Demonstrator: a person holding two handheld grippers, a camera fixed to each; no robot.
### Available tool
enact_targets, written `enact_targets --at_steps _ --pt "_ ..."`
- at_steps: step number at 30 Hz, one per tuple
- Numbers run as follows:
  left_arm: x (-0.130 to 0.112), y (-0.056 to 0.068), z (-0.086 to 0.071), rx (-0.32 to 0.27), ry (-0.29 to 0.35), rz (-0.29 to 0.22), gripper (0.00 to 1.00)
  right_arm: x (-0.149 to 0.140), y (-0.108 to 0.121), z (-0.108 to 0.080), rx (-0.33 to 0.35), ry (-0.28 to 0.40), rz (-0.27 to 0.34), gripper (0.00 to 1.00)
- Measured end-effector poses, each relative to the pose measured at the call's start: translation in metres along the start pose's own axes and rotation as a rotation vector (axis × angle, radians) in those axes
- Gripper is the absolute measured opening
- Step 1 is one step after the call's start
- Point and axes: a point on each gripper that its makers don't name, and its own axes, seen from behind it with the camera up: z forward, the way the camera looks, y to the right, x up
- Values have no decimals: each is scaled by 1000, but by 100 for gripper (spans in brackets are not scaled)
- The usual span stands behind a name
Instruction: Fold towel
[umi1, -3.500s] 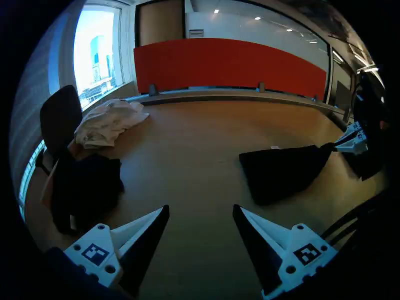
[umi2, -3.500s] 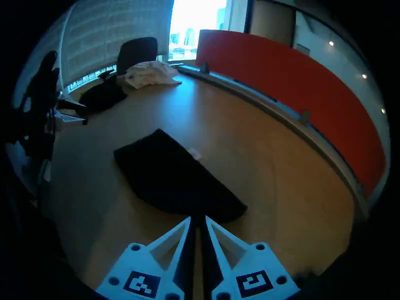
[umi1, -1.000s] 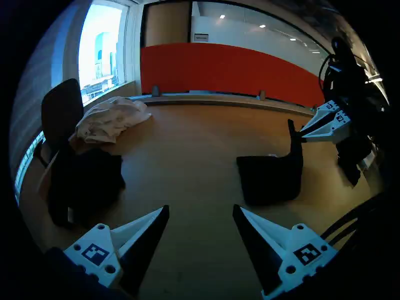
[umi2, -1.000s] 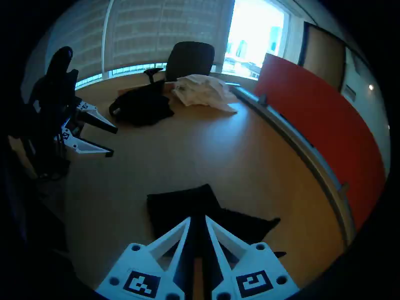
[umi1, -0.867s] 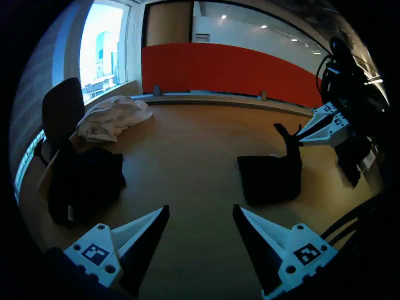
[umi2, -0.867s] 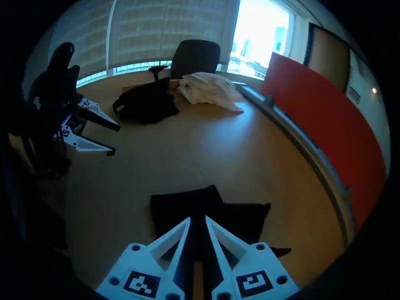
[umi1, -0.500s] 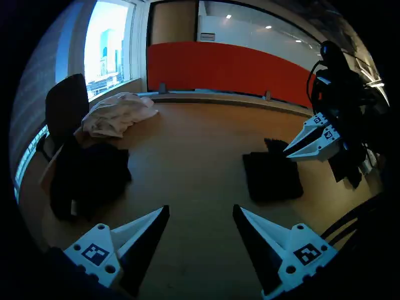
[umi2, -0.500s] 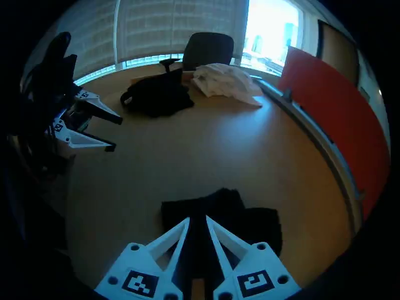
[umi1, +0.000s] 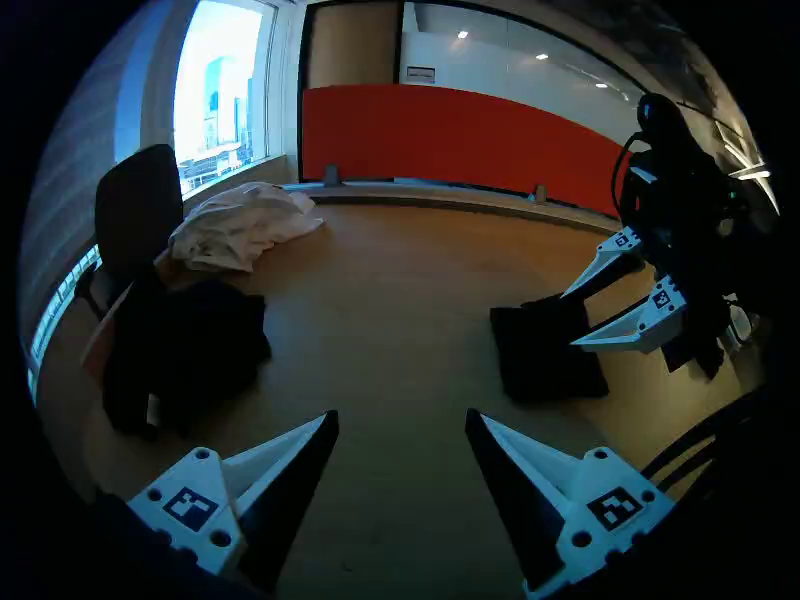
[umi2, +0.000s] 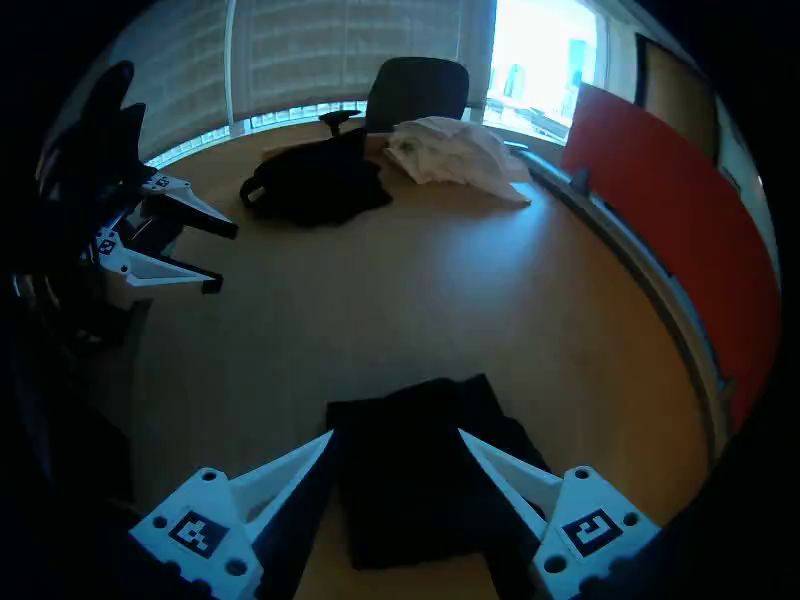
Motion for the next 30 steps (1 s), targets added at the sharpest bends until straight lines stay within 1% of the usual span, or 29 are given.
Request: enact_targets --at_steps 12,30 --pt "7 2 -2 -2 12 2 94 -9 0 -9 -9 -3 26 76" --pt "10 6 -1 -12 17 16 94 -43 0 -33 -56 -21 96 76"
